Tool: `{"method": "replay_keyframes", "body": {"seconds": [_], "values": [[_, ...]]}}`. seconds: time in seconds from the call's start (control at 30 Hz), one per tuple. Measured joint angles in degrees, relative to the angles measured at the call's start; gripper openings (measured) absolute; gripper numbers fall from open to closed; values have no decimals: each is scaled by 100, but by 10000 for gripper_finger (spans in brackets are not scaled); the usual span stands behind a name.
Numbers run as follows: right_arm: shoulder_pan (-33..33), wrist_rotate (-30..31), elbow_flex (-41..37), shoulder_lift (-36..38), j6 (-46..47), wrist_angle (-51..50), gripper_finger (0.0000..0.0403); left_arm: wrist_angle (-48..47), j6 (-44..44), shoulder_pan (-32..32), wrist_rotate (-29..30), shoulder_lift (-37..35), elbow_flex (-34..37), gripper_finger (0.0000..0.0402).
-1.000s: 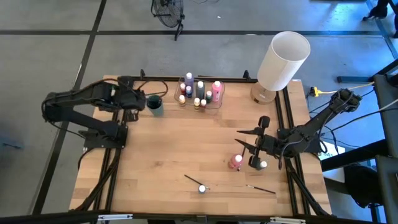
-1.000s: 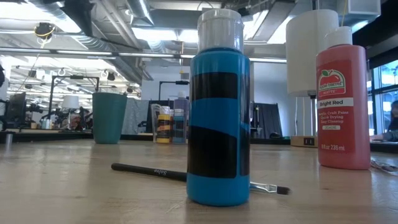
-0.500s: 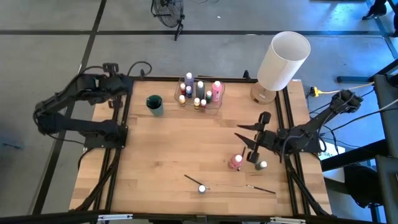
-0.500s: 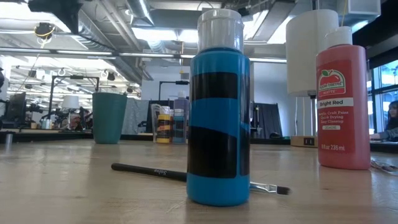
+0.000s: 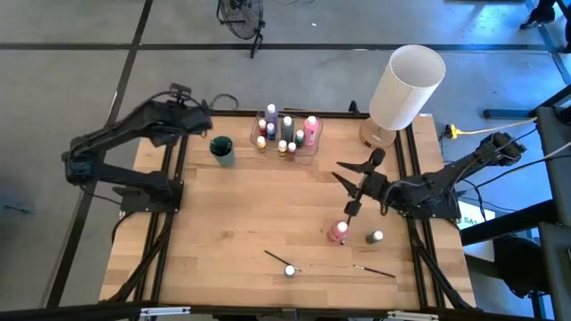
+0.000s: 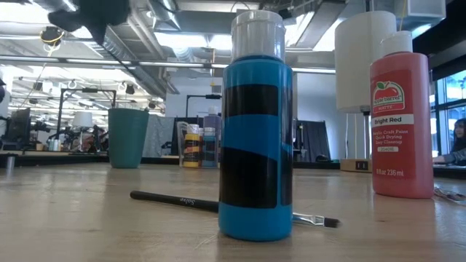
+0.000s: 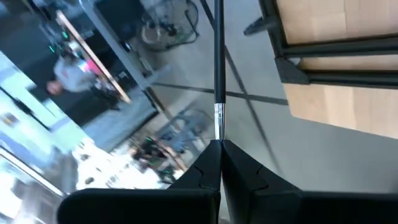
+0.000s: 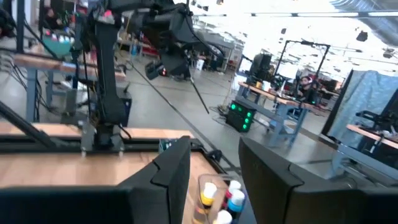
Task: Pick & Place Paint Supplies
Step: Put the silver paint brush into the green cup
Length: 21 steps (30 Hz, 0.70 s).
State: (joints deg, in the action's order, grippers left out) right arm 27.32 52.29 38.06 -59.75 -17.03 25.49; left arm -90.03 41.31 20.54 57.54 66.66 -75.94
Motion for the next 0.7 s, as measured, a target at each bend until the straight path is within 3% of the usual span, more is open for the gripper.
{"method": "replay_keyframes", "body": {"seconds": [0.2,0.4,0.7], "values": [[-102,0,0,0,271,-407,140,6,40,-770,530,408,2,1],[-106,-7,0,0,312,-480,140,5,-6,-1384,600,437,2,1],[-106,-3,0,0,434,-387,140,2,446,-1576,905,413,0,1]]}}
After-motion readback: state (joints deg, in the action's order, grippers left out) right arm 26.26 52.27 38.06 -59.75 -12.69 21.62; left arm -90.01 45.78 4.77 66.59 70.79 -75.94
